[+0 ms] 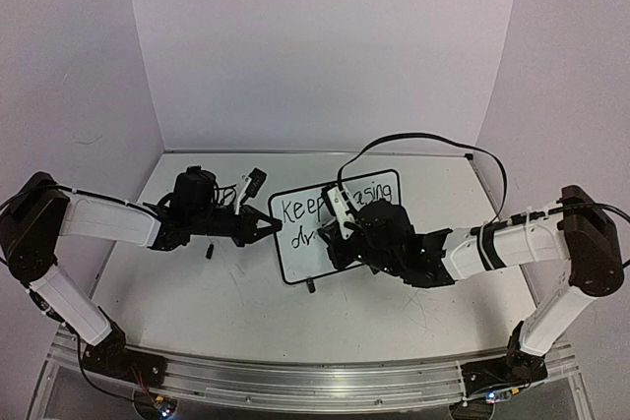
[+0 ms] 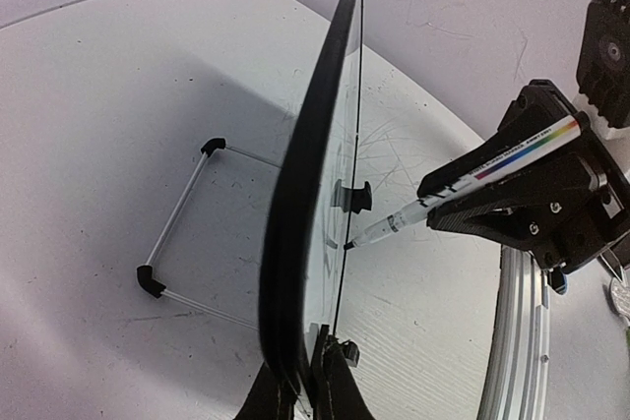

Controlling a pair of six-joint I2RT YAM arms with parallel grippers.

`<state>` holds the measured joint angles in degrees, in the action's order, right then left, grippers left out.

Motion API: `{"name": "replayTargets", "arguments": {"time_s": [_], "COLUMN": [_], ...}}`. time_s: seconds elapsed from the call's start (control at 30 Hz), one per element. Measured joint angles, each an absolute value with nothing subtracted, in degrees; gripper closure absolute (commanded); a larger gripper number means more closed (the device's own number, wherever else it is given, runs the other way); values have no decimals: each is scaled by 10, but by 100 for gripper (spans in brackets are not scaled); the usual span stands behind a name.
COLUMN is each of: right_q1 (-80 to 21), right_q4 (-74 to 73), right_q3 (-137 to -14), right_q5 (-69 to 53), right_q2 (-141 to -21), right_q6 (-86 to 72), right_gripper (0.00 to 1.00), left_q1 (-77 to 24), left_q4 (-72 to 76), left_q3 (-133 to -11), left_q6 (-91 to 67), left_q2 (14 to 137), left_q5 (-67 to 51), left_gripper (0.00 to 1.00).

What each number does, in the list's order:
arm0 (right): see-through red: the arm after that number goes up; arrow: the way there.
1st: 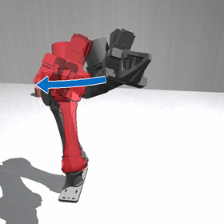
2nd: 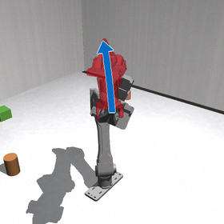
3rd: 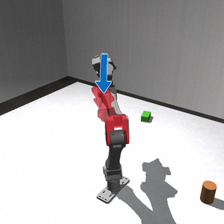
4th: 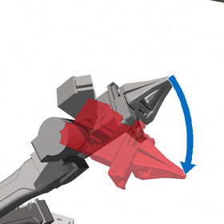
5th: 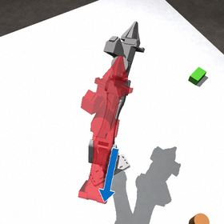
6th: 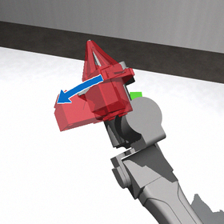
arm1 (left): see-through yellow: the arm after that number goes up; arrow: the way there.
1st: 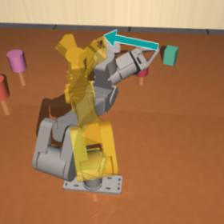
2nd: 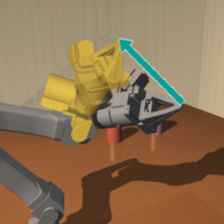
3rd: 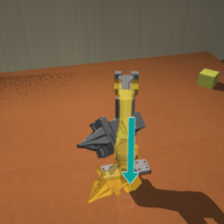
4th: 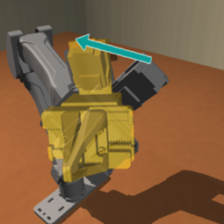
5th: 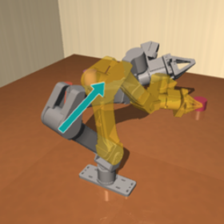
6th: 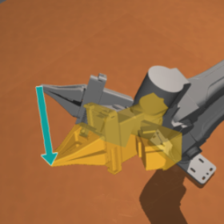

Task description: Write a sentence on the whiteboard

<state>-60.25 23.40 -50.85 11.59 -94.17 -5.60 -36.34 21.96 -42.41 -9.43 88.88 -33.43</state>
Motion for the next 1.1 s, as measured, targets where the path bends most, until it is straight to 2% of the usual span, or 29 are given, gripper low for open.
{"name": "replayTargets", "arguments": {"time_s": [1.1], "right_q1": [-606], "right_q4": [241], "right_q3": [-510], "right_q5": [184], "right_q2": [-944], "right_q6": [-62], "right_gripper": [100], "left_q1": [-363], "left_q4": [219], "left_q3": [-424], "left_q6": [-94], "left_q2": [889], "left_q5": [-332], "left_gripper": [100]}}
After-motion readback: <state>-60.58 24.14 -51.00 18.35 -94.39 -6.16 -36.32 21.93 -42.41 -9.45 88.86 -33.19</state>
